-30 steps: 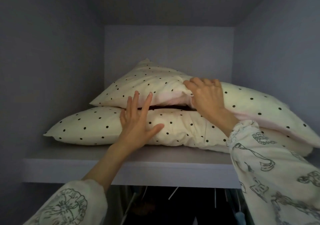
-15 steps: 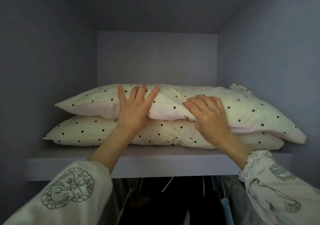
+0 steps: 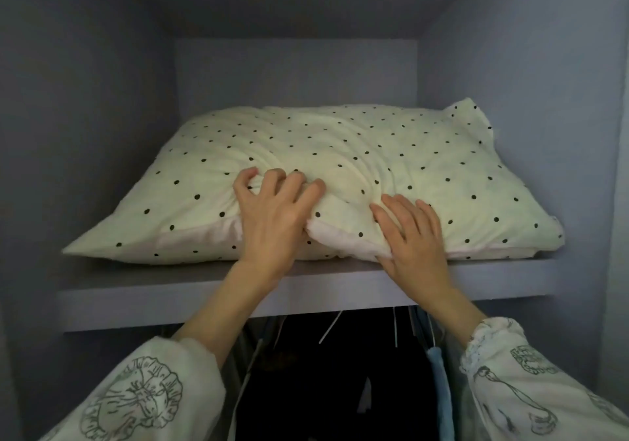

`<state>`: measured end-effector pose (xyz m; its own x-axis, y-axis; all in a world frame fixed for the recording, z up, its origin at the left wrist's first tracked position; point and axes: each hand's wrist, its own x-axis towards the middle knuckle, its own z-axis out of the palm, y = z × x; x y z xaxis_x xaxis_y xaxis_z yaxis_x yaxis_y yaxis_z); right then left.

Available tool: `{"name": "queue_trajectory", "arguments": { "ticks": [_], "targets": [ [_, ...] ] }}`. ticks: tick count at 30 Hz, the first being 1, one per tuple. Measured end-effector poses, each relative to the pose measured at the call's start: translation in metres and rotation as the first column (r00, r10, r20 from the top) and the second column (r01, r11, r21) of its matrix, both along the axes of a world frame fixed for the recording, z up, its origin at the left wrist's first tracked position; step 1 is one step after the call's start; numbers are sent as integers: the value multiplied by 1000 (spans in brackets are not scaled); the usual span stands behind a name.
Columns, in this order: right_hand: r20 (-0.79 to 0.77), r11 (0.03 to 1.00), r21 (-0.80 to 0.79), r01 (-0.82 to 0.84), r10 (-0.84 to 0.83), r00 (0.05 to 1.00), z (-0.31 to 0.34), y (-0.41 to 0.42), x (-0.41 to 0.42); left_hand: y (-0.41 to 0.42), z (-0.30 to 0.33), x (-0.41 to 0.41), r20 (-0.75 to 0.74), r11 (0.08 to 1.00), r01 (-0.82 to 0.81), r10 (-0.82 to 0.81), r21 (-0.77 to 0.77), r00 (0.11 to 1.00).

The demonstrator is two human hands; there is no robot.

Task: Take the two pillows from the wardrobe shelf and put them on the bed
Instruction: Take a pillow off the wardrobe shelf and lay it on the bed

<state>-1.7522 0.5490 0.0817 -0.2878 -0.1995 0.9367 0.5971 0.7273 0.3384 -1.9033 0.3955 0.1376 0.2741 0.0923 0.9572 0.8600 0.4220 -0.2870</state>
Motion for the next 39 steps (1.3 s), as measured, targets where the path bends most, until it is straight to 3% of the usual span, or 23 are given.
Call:
{"name": "queue_trajectory", "arguments": {
  "ticks": [5,14,18,21,27,34,39],
  "targets": [
    [63,999,-24,-48,50,997,-4,1,9,-21,-28,19,64,994,-26,32,-105,997],
    [169,979,-171,-115,144,975,7,-25,23,-28,-30,24,136,873,-290,367,-391,920],
    [249,952,-270,-142,212,945,17,-42,30,-31,-45,25,119,850,-317,398,-421,909],
    [277,950,-251,-185,254,927,19,-53,26,-41,-60,19,106,851,-296,374,-433,921],
    [416,975,-220,-15,108,903,26,-78,-16,-66,-70,12,193,870,-219,330,-441,924],
    [358,956,-269,116,-12,934,36,-98,-52,-110,-55,-19,204,806,-354,492,-475,846],
    [370,977,-144,155,-92,924,29,-112,-63,-137,-42,-55,374,806,-279,511,-522,774]
  ]
}}
